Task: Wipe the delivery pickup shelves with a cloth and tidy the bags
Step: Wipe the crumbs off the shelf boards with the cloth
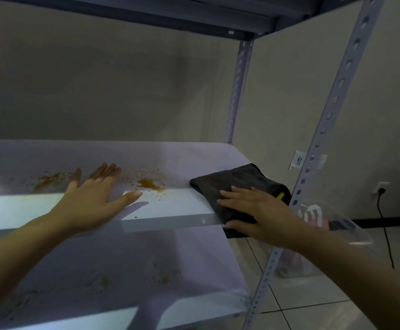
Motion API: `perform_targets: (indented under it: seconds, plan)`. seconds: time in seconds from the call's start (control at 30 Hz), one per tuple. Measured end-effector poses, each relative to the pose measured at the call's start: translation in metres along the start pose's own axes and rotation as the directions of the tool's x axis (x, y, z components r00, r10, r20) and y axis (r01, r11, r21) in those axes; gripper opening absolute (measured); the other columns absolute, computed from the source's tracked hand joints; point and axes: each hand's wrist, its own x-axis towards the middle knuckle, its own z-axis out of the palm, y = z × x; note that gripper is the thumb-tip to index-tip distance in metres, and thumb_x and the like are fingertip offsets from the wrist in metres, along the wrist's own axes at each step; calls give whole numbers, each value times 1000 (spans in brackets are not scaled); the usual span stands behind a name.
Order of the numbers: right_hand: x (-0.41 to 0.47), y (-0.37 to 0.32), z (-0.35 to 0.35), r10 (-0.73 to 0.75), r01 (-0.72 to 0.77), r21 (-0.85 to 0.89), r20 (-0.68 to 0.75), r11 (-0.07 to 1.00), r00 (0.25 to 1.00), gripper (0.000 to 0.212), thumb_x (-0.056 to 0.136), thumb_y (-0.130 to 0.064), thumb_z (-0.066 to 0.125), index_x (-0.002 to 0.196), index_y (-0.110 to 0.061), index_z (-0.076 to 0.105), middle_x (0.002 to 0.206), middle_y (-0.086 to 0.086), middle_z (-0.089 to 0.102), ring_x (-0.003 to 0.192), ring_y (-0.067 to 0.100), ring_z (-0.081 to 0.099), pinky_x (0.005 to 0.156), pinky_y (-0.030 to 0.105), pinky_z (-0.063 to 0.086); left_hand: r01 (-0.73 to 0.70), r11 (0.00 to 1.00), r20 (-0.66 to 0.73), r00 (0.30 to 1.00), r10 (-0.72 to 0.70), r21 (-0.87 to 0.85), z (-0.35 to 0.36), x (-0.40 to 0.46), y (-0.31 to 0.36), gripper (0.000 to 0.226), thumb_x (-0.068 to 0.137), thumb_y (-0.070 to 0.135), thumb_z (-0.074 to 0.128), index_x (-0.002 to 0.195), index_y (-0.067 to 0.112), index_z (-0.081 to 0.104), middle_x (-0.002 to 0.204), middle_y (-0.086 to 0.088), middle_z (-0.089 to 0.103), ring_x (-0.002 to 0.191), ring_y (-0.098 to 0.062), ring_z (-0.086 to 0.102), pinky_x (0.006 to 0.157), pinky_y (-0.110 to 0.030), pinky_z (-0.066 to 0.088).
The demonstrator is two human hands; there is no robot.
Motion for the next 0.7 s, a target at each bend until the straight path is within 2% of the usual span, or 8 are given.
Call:
perform_targets:
  seconds: [0.07,0.17,0.27,0.33,0.4,0.47,0.57,0.7]
  plan:
    - [-4,12,-6,19,-21,-46,-39,999,999,59,88,-59,26,134,-34,52,146,-17,41,139,6,30,116,40,25,-2,1000,7,1000,2,0,0,0,-1,118,61,92,-5,153,19,8,159,8,2,145,-4,-5,117,-46,-8]
    - [-15,30,-6,-7,-4,-97,-115,995,993,51,91,-48,30,126,-30,61,142,-12,47,137,13,36,111,50,33,-2,1000,7,1000,2,-20,-1,1,-1,118,61,93,-3,153,20,9,159,8,3,145,-4,-4,117,-46,-8]
    - [-8,21,1,3,-5,-17,-99,1000,995,39,97,-40,40,130,-31,57,147,-19,32,144,7,19,117,48,20,6,1000,6,1000,-6,-26,0,2,0,119,60,93,-3,153,20,10,159,8,5,145,-4,-3,117,-45,-9]
    - [3,7,9,15,-11,64,-77,998,997,40,98,-40,37,131,-30,56,148,-23,27,143,0,12,120,44,11,6,1000,7,1000,-6,-23,-1,2,1,120,59,94,-4,153,20,9,159,8,4,145,-4,-2,117,-45,-8]
    - [6,4,11,11,-2,102,-88,995,996,54,92,-50,25,131,-29,56,148,-22,29,142,-1,13,120,41,12,13,999,13,1000,-13,-36,-1,0,2,123,56,95,-4,153,21,9,159,8,5,145,-3,-2,118,-43,-8]
    - [-2,16,6,7,-2,67,-81,998,997,58,89,-51,22,130,-30,57,147,-21,32,143,2,15,119,42,18,20,998,20,1000,-19,-55,-2,0,2,125,54,96,-4,153,21,10,159,8,6,144,-2,-2,117,-43,-8]
    - [-18,31,-2,35,-34,12,-83,999,996,54,90,-50,25,130,-32,57,148,-22,30,144,3,13,116,50,24,9,999,18,1000,-9,-39,-2,1,2,123,56,95,-2,153,20,12,160,8,8,145,-3,-1,118,-44,-7]
    - [-2,9,2,40,-39,75,-9,996,999,35,100,-34,43,133,-35,53,148,-27,21,145,0,4,119,50,10,7,1000,21,1000,-6,-16,-1,3,2,123,56,94,-3,153,20,11,159,8,9,145,-5,0,117,-45,-6]
